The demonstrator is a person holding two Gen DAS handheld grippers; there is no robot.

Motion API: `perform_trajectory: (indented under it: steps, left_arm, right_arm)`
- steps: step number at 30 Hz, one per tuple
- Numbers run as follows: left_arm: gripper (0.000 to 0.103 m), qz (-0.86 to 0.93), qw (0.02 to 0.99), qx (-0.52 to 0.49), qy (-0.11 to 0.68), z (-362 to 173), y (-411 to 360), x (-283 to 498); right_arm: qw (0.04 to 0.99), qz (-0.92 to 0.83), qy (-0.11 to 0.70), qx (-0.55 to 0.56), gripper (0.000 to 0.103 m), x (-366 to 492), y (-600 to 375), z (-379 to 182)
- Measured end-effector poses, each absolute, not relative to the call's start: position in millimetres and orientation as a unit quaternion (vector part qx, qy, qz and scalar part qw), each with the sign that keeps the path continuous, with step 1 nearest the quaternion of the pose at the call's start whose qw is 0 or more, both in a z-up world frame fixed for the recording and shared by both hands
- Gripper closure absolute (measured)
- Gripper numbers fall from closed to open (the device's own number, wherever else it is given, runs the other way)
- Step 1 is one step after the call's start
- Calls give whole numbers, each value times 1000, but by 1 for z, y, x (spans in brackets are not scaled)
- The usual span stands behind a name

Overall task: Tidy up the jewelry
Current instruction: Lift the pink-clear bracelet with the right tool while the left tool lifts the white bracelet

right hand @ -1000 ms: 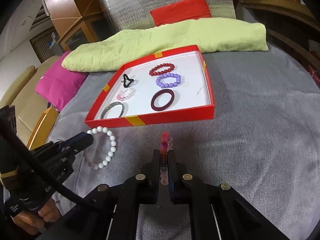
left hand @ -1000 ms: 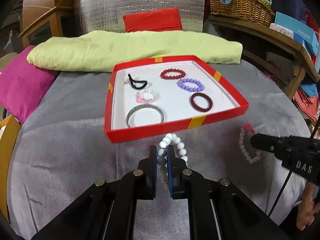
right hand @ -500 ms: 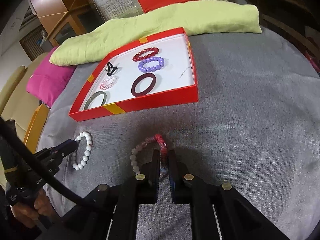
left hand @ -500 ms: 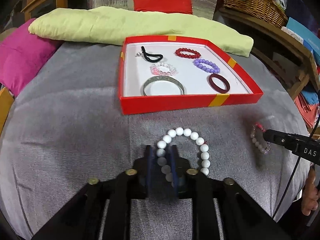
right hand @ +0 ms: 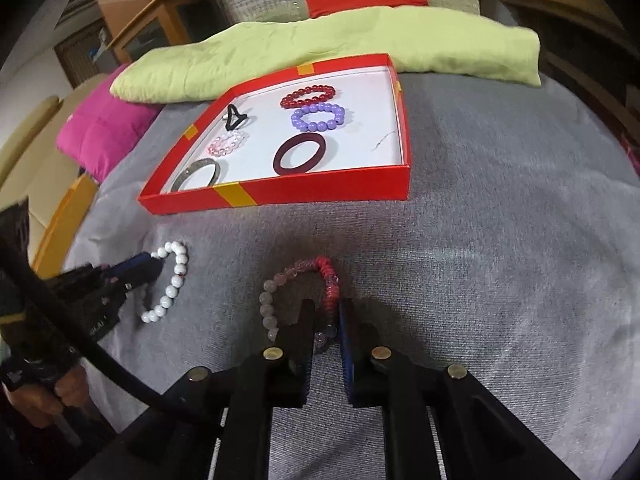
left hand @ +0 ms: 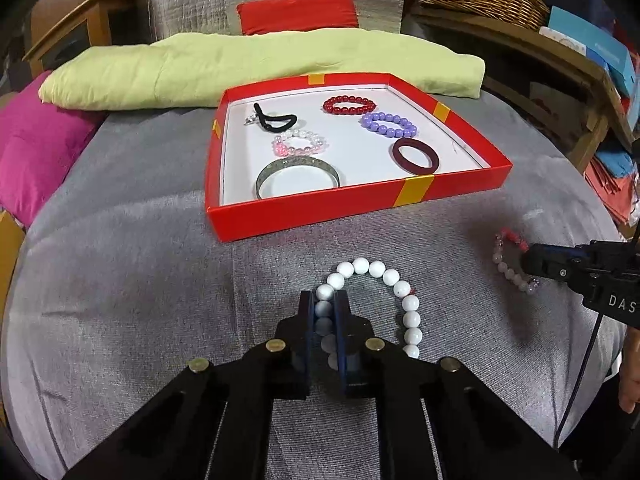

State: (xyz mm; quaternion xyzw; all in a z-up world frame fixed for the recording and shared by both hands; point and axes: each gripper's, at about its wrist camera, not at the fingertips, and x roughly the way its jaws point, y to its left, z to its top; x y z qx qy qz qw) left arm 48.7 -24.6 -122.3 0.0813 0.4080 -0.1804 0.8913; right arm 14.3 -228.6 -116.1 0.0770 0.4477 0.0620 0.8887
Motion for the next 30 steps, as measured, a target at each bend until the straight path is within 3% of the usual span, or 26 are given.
perform_trajectory:
  steps: [12,20,22,26,30]
  left_arm:
    - [93,-189,900,76,386,-107,-27,42]
    - [93,-179,894,76,403,-114,-24,45]
    - [93,-178,895,74,403,-113,-23,45]
    - [93,-174,893,73,407,-115,-21,45]
    - [93,-175,893,74,408,-115,-22,45]
  right_arm:
    - [907,66,405,91,94,7,-232,-97]
    - [877,63,461,118,93,19,-238,-113]
    - [877,64,461,120,88,18,-240,-113]
    - [877,95,455,119,47,14,-232,-109]
    - [887,93,448,67,43,10,-215,-110]
